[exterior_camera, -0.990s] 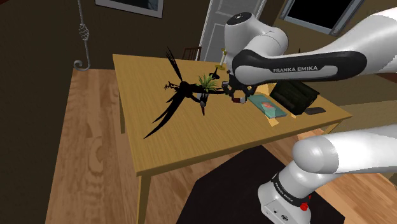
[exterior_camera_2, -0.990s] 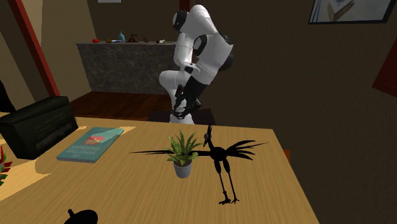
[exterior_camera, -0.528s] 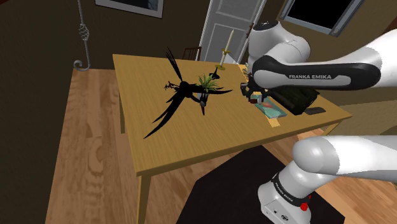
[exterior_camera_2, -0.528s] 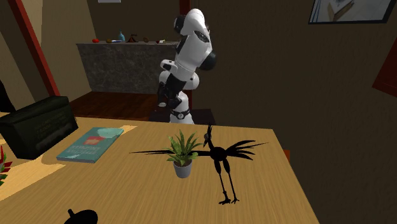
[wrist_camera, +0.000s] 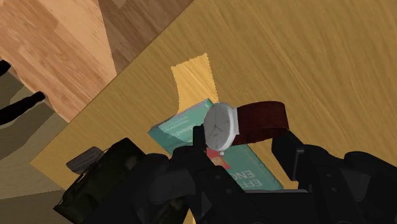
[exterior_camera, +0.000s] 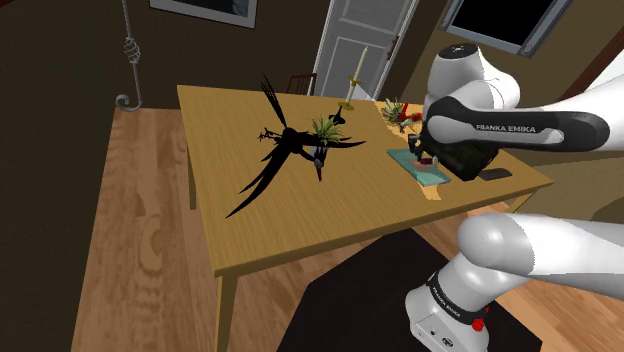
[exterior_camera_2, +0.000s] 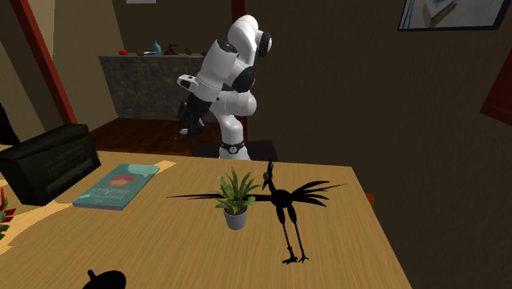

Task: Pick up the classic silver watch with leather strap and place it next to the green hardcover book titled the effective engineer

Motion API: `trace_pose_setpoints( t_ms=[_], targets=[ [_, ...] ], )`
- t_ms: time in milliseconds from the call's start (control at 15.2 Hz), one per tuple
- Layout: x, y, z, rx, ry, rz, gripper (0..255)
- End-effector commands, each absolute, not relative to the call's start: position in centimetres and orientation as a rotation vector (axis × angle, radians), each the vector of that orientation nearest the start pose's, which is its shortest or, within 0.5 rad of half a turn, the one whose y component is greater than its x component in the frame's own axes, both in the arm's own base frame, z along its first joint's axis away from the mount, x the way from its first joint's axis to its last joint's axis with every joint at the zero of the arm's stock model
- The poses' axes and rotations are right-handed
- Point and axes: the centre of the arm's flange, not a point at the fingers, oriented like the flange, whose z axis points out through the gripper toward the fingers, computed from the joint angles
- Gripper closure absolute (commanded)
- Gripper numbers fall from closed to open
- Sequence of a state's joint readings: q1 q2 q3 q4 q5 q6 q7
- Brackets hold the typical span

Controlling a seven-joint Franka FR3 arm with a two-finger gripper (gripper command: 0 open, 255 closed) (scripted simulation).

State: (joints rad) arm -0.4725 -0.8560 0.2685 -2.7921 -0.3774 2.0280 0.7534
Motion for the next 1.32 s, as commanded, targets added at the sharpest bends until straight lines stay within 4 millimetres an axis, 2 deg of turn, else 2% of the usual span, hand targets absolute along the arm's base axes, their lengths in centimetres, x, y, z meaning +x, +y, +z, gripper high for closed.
trace_pose_setpoints(
  t_ms=[0, 924, 1254],
  targets=[
    [27.9, -11.3, 44.3, 2.364, -1.112, 0.242, 255],
    [20.5, -28.0, 44.4, 2.364, -1.112, 0.242, 255],
    [20.5, -28.0, 41.8, 2.364, -1.112, 0.242, 255]
  ],
)
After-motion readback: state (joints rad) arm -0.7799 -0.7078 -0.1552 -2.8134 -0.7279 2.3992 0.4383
